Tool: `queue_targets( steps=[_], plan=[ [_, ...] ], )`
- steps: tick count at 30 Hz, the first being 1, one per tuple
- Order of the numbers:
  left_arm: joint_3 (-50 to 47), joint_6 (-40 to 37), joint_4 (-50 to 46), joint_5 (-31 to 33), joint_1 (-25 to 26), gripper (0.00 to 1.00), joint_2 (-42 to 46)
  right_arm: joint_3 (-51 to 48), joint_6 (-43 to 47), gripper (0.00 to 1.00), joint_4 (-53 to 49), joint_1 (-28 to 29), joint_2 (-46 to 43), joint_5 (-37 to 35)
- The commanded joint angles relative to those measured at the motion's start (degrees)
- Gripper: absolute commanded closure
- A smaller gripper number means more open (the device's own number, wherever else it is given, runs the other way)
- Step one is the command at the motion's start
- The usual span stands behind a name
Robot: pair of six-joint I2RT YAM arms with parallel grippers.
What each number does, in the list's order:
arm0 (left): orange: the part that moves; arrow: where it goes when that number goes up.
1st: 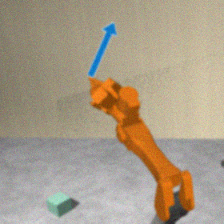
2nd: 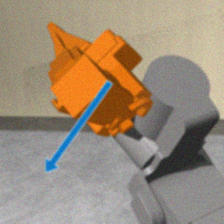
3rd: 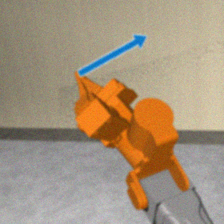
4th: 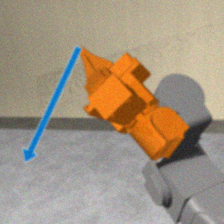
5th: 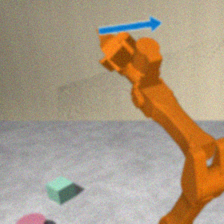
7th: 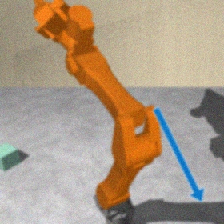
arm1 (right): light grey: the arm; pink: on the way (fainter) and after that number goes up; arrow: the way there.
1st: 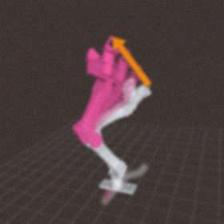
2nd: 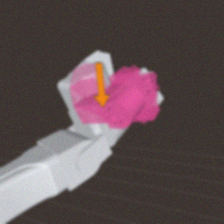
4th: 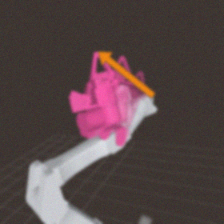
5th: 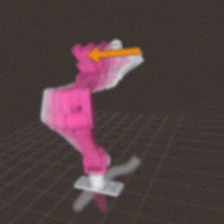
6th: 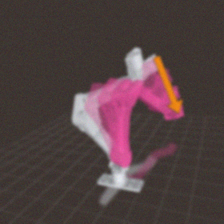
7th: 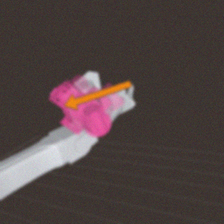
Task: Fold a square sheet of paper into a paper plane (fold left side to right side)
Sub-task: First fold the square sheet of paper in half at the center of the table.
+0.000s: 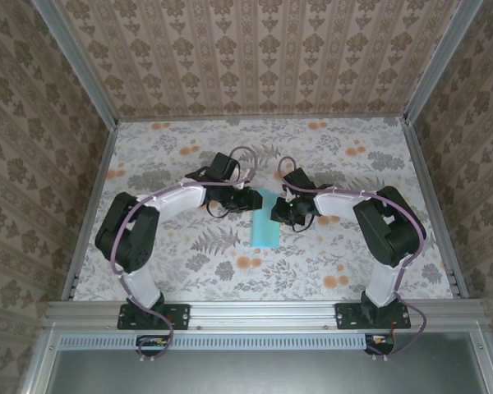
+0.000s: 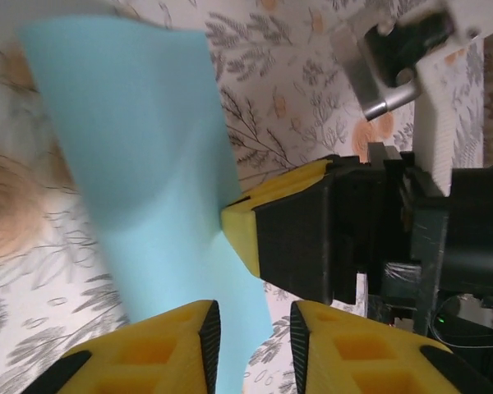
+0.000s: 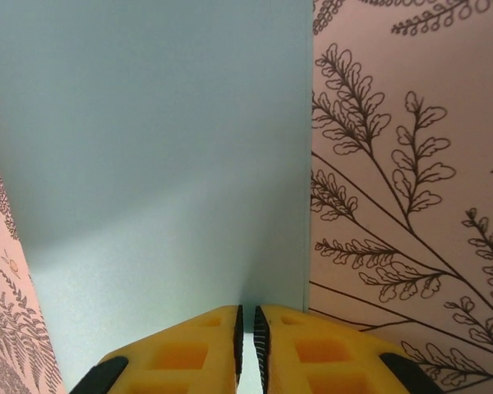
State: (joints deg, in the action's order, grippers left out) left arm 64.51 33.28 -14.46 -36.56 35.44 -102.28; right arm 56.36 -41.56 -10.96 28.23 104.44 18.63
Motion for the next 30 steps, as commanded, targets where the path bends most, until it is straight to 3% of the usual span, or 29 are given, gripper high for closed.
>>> queue_targets(
  steps=[1, 13, 30],
  plan=[
    [-0.8, 2.0, 4.4, -6.1, 0.5, 0.71, -2.4, -0.5, 1.3, 0.83, -6.1, 0.4, 3.0, -3.2],
    [-1.5, -0.9, 1.7, -2.6, 0.3, 0.72, -7.9, 0.0, 2.1, 0.84, -7.3, 0.5, 3.2, -3.8],
    [-4.4, -2.2, 0.4, 2.3, -1.4, 0.76, -8.7, 0.2, 2.4, 0.85, -8.4, 0.6, 3.8, -4.4]
  ],
)
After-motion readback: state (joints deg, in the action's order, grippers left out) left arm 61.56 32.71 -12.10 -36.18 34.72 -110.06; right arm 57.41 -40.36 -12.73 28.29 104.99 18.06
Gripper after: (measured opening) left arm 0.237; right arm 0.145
